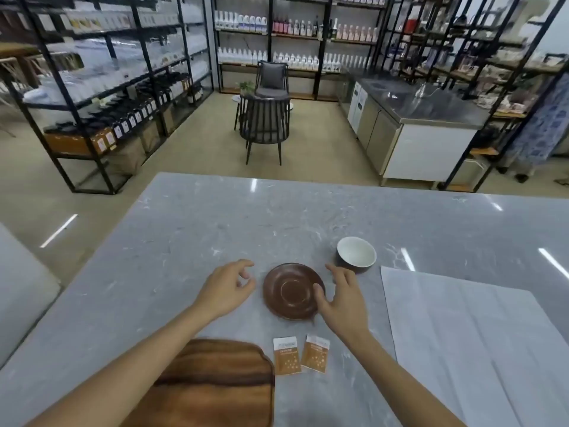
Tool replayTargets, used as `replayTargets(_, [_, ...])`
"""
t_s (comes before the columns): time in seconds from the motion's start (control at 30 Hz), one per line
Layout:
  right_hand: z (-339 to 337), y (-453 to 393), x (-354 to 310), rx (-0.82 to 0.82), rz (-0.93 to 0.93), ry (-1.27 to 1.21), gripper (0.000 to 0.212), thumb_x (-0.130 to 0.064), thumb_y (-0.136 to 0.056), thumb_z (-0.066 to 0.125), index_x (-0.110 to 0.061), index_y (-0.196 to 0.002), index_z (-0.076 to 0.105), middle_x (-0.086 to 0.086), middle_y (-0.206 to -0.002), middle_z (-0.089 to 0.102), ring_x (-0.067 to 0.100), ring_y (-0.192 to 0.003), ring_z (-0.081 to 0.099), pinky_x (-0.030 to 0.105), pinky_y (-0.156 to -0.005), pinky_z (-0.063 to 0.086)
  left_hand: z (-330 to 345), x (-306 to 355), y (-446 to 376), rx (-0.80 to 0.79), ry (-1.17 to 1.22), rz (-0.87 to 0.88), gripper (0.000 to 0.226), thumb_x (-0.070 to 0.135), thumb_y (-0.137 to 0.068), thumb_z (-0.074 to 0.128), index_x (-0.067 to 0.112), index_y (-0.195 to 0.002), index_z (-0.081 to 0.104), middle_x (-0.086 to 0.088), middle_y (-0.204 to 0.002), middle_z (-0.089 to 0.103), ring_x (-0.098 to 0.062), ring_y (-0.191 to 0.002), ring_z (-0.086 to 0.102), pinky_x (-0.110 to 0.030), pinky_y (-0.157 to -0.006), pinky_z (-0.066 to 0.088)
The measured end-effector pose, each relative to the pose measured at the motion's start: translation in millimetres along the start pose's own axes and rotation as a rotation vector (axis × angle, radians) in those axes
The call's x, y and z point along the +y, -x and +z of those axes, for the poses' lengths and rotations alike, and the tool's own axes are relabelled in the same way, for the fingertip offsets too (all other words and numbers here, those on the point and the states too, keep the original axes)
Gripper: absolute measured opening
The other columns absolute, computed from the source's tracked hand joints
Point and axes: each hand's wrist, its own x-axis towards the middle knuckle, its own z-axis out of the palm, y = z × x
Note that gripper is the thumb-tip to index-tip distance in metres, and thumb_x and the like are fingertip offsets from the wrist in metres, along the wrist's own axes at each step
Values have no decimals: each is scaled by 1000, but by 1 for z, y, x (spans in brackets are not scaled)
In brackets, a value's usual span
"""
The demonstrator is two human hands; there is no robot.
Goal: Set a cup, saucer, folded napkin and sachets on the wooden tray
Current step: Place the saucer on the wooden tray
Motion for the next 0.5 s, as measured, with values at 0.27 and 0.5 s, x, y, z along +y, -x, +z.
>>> replayTargets(0.27, [20, -9, 29, -236, 200, -48, 59, -36, -97, 64, -18, -151, 46, 9, -145, 52, 22, -111, 68, 36, -96, 54, 39, -3, -14, -129, 164, -149, 53, 37, -92, 69, 25, -142, 54, 6, -110, 74, -10, -92, 68, -24, -89, 48])
replayTargets(0.5, [32, -7, 35, -266, 224, -108, 53, -20, -91, 69, -16, -143, 56, 10, -126, 67, 25, -106, 68, 39, -97, 54, 62, -4, -11, -116, 234, -137, 58, 20, -86, 78, 40, -136, 57, 16, -88, 70, 9, -74, 67, -2, -68, 49])
